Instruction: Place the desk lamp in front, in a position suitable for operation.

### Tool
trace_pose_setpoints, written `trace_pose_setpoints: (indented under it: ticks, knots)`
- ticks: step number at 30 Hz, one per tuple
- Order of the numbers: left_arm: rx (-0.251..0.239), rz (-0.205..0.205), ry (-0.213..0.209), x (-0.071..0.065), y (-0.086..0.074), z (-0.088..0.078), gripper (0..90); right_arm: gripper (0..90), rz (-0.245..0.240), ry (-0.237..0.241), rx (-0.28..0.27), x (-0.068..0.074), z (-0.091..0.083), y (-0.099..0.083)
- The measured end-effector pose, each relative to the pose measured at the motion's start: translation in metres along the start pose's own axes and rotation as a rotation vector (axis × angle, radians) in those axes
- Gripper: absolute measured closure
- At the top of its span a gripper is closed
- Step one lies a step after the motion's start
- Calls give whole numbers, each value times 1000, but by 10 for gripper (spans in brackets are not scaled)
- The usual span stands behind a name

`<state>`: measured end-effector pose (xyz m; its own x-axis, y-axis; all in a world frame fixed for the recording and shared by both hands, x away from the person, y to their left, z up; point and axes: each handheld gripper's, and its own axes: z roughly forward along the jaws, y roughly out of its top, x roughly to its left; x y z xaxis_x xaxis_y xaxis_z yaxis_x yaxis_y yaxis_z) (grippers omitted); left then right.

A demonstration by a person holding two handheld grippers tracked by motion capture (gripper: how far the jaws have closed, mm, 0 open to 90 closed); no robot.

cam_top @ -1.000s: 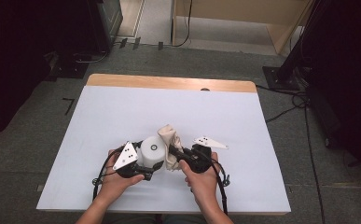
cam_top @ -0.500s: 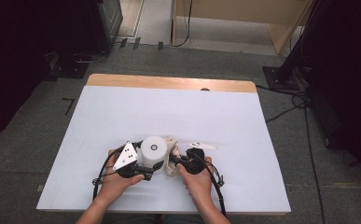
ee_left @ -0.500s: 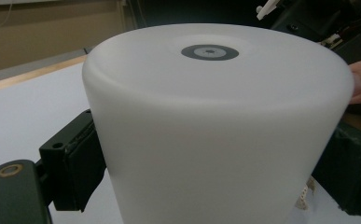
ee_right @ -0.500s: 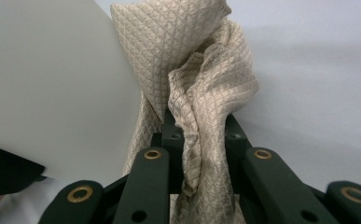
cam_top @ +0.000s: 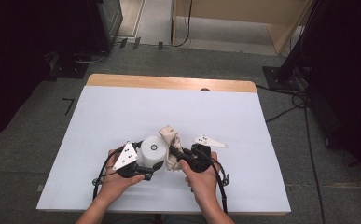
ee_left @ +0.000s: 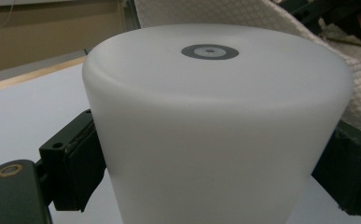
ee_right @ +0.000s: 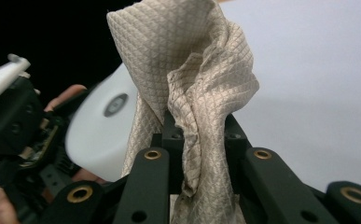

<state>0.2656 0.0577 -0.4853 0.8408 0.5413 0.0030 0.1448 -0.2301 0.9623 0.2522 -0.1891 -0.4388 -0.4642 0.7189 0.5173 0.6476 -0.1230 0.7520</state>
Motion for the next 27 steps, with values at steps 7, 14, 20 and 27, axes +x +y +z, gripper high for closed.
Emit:
trace_pose_setpoints:
  ticks: [7,14,20,27]
  knots:
    - [0,-2,2,0,0,0,86,776,34,-15,58,-14,14,-12]
    - [-1,-1,4,0,0,0,86,776,49,-57,142,-31,34,-29]
    - [0,-5,11,-2,0,0,84,769,60,-63,172,-39,39,-33]
    - [-2,-50,98,-11,0,-2,45,765,78,-83,153,-48,34,-28]
